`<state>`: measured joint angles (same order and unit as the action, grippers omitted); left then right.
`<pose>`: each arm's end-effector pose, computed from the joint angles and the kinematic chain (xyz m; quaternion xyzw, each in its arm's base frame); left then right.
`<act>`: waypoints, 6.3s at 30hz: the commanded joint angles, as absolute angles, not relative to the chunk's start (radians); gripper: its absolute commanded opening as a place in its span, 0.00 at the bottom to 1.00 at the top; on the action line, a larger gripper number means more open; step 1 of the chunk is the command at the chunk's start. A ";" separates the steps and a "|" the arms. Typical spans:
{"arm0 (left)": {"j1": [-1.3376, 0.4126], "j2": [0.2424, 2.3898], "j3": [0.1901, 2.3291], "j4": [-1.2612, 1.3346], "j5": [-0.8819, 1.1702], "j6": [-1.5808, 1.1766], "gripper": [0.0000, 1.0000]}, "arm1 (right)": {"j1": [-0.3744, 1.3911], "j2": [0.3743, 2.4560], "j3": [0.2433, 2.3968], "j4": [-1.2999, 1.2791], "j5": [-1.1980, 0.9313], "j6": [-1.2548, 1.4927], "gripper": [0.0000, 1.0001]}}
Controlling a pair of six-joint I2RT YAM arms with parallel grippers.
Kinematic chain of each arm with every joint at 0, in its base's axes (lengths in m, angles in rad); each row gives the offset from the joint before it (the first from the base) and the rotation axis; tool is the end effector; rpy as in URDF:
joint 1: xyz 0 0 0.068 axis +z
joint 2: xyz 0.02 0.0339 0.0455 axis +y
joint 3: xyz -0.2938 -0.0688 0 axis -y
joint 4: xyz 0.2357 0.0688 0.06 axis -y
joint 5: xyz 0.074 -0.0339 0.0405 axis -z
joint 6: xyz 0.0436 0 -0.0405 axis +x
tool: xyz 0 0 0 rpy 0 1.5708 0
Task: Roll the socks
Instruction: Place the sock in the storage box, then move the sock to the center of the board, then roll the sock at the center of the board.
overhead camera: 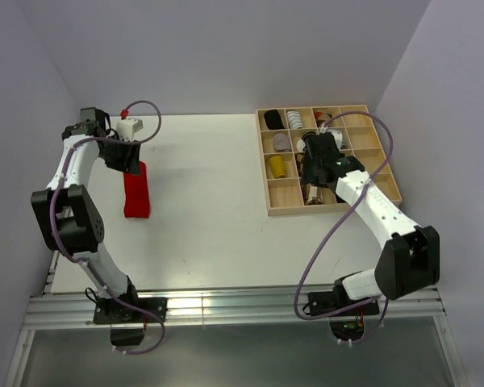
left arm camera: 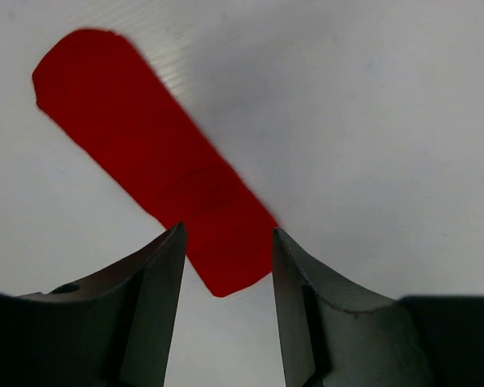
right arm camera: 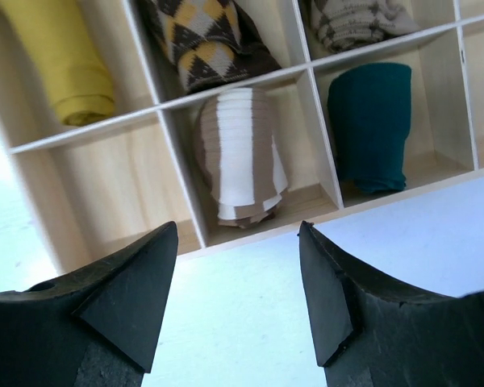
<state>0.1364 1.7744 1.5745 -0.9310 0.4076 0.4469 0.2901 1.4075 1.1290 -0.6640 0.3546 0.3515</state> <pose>0.3698 0.0333 0.3101 0.1914 0.9374 -0.1277 0.2614 0.2754 0.0664 0.3033 0.0832 0.9340 -0.0633 0.3415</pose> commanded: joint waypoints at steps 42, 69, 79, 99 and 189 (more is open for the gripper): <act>-0.139 2.168 1.626 -0.902 0.509 0.048 0.46 | 0.406 1.364 1.149 -0.517 0.219 0.322 0.70; -0.256 1.728 1.386 -0.729 0.216 0.585 0.54 | 0.502 1.439 1.172 -0.491 0.258 0.324 0.70; -0.350 1.288 0.748 -0.232 0.083 0.905 0.59 | 0.508 1.439 1.144 -0.494 0.285 0.351 0.70; -0.442 1.176 0.552 -0.097 0.333 1.008 0.76 | 0.515 1.393 1.075 -0.523 0.325 0.414 0.69; -0.321 2.177 1.382 -1.379 0.687 1.147 0.00 | 1.256 1.721 0.969 0.170 0.276 -0.113 0.65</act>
<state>-0.3214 2.1666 1.3865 -1.3804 0.6930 1.0920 1.2514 1.7008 0.9215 0.1192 0.2306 -0.0593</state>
